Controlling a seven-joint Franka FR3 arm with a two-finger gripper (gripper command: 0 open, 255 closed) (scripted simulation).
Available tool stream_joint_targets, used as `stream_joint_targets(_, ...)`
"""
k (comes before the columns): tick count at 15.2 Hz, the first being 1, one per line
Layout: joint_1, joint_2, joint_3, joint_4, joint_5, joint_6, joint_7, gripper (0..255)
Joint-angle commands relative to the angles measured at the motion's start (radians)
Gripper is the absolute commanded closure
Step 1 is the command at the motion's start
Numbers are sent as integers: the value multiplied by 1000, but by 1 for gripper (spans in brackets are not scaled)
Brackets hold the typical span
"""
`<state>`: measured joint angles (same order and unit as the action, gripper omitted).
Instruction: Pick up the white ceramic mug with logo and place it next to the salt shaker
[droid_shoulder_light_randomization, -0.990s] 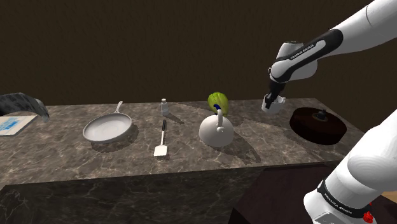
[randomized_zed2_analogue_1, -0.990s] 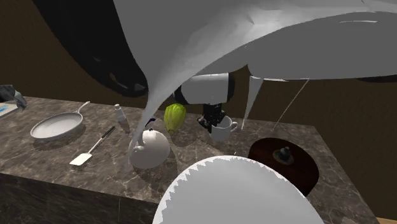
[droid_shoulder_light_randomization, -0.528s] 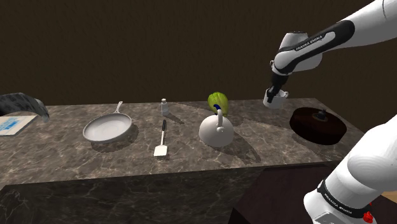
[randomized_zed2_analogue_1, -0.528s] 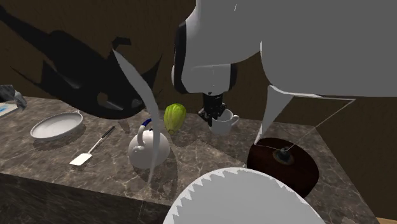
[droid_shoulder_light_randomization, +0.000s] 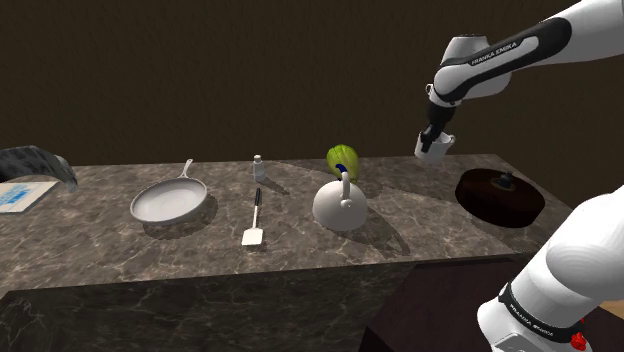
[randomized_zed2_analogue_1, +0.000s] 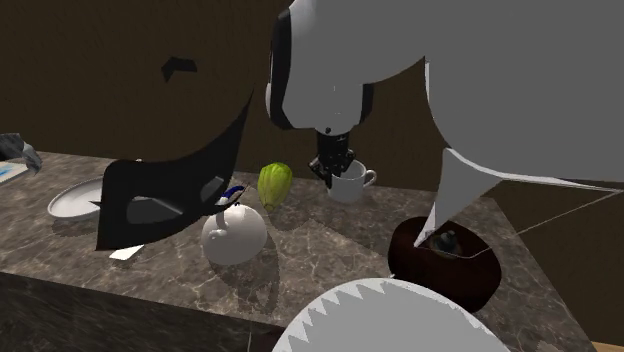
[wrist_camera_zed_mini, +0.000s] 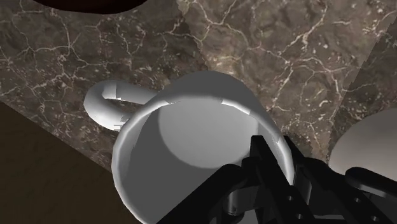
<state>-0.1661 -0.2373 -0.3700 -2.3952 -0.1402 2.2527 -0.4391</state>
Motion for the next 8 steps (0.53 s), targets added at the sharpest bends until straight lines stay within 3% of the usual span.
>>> stream_joint_targets(1,19,24,21,26,13,-5,31,255)
stream_joint_targets(8,96,161,103,167,65,-22,153,255)
